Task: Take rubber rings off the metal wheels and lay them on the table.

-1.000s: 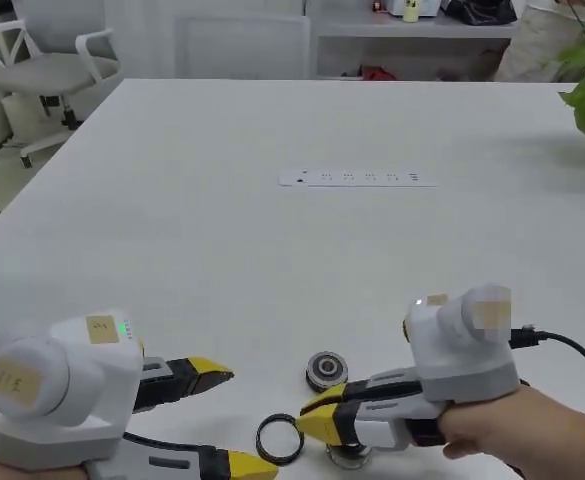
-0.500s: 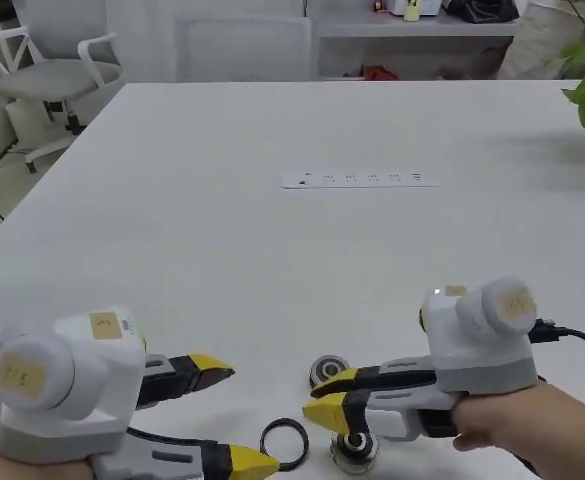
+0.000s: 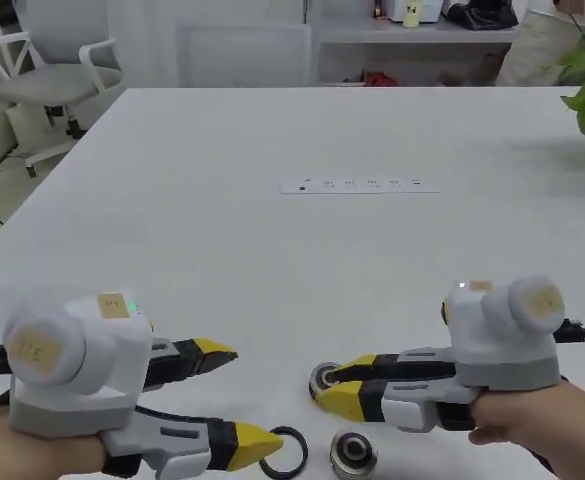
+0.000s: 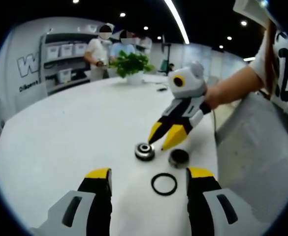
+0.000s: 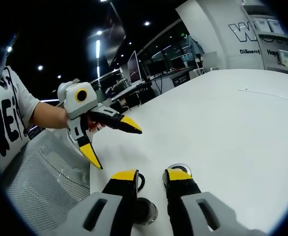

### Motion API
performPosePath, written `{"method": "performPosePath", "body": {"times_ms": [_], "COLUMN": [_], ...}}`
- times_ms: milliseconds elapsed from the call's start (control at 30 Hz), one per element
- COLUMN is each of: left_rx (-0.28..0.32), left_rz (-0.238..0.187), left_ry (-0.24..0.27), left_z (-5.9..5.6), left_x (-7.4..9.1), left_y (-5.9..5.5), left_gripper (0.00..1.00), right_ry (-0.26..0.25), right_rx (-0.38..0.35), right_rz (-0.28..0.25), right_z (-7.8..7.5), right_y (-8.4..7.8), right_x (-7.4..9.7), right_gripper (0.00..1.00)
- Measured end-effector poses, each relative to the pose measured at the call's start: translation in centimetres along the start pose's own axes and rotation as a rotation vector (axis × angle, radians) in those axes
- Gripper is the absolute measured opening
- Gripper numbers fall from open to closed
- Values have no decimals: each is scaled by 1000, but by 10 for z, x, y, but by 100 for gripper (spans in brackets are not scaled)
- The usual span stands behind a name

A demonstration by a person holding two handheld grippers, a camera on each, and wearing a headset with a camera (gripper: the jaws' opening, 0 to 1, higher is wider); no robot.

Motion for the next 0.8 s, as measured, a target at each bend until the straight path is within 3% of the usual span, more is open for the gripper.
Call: {"method": "performPosePath", "body": {"times_ms": [400, 800], "left_rx": [-7, -10], "left_rz": [-1, -11], "left_ry": [9, 7], "left_z": [6, 10], "left_x": [-1, -10], "left_y": [2, 12], "left_gripper": [62, 62], "right_ry": [-50, -80], "right_rx": [30, 35], "right_rz": [-5, 3], "right_z": [-12, -18], "right_y": [4, 1], "right_x": [10, 18], "right_gripper": [23, 25]}}
Point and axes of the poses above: the centre of the closed fingertips' face, and the gripper's own axes: x roughly backward along the fingers, z roughly to its left, y roughly out of its top, the point moved 2 cm from there along x, roughly backward along the fingers, and after that the axes turned 1 degree about x, right-handed, at the moved point
